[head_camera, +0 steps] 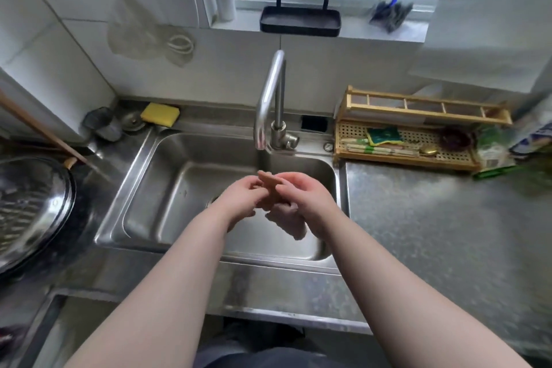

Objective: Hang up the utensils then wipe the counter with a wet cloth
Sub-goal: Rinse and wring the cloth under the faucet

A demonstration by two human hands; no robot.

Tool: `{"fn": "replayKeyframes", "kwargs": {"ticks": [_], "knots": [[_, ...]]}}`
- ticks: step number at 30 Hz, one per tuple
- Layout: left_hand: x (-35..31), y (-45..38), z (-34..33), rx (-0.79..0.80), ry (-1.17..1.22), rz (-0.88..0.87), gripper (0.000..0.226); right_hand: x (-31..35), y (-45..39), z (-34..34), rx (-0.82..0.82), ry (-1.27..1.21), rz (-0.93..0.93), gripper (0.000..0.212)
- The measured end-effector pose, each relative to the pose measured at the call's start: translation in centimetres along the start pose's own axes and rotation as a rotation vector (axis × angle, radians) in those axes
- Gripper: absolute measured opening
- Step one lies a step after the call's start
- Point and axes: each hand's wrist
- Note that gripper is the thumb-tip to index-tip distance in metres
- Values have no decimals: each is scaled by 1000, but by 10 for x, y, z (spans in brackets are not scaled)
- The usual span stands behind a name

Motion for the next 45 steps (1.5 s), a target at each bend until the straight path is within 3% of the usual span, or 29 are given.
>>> {"fn": "replayKeyframes", "kwargs": {"ticks": [5,10,14,18,23,27,32,38,45], "knots": [[-12,12,18,-197,58,-187,11,21,3,-11,-136,205,81,15],[-21,23,39,-237,46,-309,6,25,2,-8,-239,439,137,31],[-25,21,61,-225,-1,-323,3,32,-2,-8,-228,564,153,48],[-26,19,87,-262,32,-333,5,33,-11,-4,-193,721,131,48],[-25,8,98,-251,15,-302,8,33,-37,-1,-141,1018,86,41],[-28,-5,88,-224,-8,-247,7,17,-73,15,-38,1332,-38,60],[-34,-15,75,-241,-75,-163,12,14,-115,28,43,1603,-49,59],[-40,-15,73,-272,169,-75,20,23,-170,28,156,1794,18,66],[-52,-4,59,-240,473,-31,24,22,-180,37,113,2010,25,49]]}}
Point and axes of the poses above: each hand's wrist, its own y-axis away from the middle knuckle, its own z-axis out of the back of the hand, x = y × z, and after that the axes turned 1 degree about y, right-handed
